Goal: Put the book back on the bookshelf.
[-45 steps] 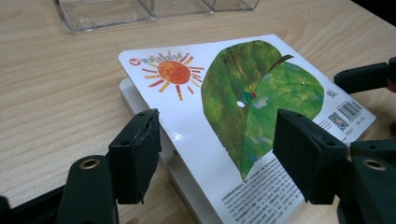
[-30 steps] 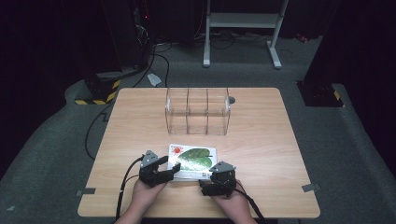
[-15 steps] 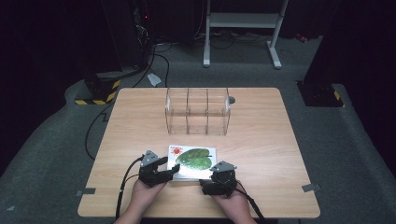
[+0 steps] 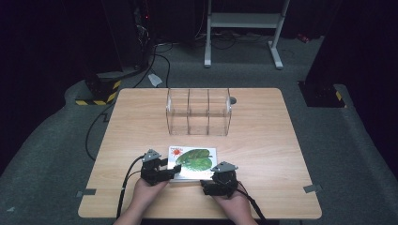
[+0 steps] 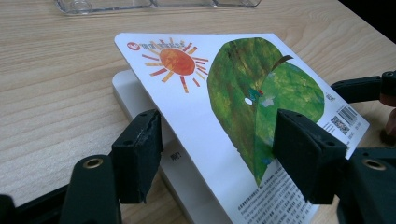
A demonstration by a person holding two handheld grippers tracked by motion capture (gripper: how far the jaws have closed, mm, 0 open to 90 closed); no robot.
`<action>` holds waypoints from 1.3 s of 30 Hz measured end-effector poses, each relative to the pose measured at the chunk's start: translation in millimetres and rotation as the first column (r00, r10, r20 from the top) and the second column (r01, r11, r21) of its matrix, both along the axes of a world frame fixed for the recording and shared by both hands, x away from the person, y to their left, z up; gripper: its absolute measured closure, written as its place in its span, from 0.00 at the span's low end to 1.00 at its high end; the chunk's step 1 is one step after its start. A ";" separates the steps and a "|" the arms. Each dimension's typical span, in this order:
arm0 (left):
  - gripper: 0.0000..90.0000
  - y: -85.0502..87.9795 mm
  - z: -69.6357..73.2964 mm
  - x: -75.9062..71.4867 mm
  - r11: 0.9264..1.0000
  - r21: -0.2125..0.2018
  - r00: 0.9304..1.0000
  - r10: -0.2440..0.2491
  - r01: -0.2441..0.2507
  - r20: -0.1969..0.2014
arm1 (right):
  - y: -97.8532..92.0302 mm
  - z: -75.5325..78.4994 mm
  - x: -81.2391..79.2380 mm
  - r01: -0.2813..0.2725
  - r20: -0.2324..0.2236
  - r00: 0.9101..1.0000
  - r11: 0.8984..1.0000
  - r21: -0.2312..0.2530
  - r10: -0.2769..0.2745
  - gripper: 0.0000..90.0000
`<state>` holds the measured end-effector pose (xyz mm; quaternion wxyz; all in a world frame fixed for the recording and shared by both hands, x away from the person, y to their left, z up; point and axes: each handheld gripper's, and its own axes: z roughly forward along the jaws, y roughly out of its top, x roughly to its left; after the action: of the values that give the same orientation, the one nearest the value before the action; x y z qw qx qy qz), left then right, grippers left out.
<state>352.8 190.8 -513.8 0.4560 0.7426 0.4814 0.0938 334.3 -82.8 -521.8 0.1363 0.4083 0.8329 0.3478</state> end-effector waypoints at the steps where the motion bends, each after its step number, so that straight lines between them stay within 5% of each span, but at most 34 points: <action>1: 0.36 -0.5 0.3 0.3 1.000 -0.006 1.000 0.000 0.000 -0.002 | -0.3 0.0 0.3 -0.004 0.003 1.000 1.000 -0.001 0.004 0.18; 10: 0.38 -2.1 2.4 4.2 0.999 0.020 0.999 -0.049 0.050 -0.012 | 0.0 -0.1 0.2 -0.002 0.001 1.000 1.000 0.001 0.002 0.18; 18: 0.53 5.2 4.7 2.3 0.997 0.014 0.998 -0.070 0.070 -0.002 | -1.1 0.2 0.5 -0.024 0.006 1.000 1.000 -0.016 0.024 0.19; 21: 0.59 5.7 4.9 0.5 0.996 0.041 0.997 -0.079 0.078 0.011 | -1.8 0.3 0.0 -0.038 0.011 0.999 0.999 -0.027 0.038 0.19; 28: 0.62 4.5 4.1 -2.8 0.991 0.089 0.993 -0.104 0.099 0.053 | -15.0 1.7 3.7 -0.034 -0.039 0.999 0.996 0.080 0.037 0.25; 39: 0.63 3.1 4.4 -9.4 0.983 0.136 0.980 -0.144 0.125 0.137 | -16.4 3.1 3.3 -0.038 -0.039 0.998 0.993 0.109 0.042 0.22</action>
<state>343.4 193.8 -509.4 0.4474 0.7920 0.3884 0.1474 337.6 -99.2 -518.7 0.0900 0.4054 0.8235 0.3865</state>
